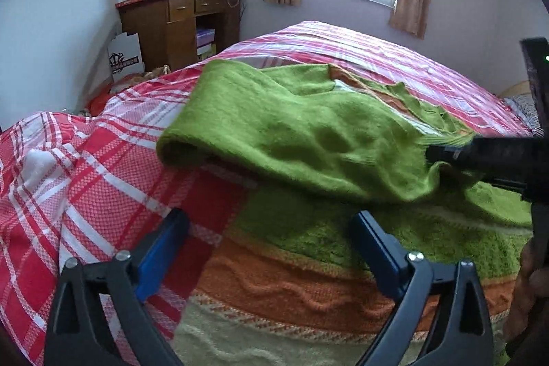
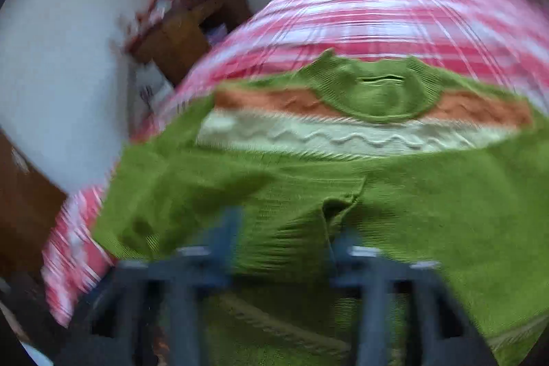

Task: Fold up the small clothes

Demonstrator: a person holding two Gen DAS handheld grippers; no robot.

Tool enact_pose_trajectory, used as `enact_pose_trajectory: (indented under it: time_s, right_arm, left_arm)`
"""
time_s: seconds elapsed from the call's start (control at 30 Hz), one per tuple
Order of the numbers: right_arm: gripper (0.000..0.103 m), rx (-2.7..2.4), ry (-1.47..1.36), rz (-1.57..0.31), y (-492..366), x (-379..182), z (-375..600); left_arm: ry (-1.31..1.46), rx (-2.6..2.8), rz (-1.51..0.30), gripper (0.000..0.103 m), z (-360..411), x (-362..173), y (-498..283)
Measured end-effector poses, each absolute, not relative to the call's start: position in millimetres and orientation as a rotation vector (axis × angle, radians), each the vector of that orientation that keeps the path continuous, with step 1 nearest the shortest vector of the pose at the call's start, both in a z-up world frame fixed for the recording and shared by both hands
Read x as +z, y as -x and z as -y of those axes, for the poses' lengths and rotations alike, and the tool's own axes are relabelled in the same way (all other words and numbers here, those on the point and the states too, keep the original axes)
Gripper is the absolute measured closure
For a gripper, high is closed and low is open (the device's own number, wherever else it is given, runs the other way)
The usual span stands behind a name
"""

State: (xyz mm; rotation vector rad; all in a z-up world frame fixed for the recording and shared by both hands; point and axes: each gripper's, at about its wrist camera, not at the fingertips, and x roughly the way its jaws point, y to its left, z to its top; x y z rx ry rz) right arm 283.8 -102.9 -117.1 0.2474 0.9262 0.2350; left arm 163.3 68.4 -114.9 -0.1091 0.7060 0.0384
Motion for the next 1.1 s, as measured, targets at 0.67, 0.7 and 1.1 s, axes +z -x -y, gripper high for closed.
enact_pose_trajectory:
  time_s: [0.67, 0.7, 1.1]
  right_arm:
    - [0.097, 0.137, -0.105, -0.481, -245.9, 50.2, 151.4]
    - [0.097, 0.116, -0.104, -0.482, -242.6, 47.9, 160.8]
    - [0.071, -0.131, -0.103, -0.846, -228.1, -99.9, 258.5]
  left_arm:
    - [0.127, 0.05, -0.704, 0.003, -69.7, -114.8, -162.1]
    - [0.127, 0.05, -0.705, 0.003, -70.6, -115.2, -162.5]
    - [0.118, 0.055, -0.72, 0.003, -71.2, -114.3, -166.4]
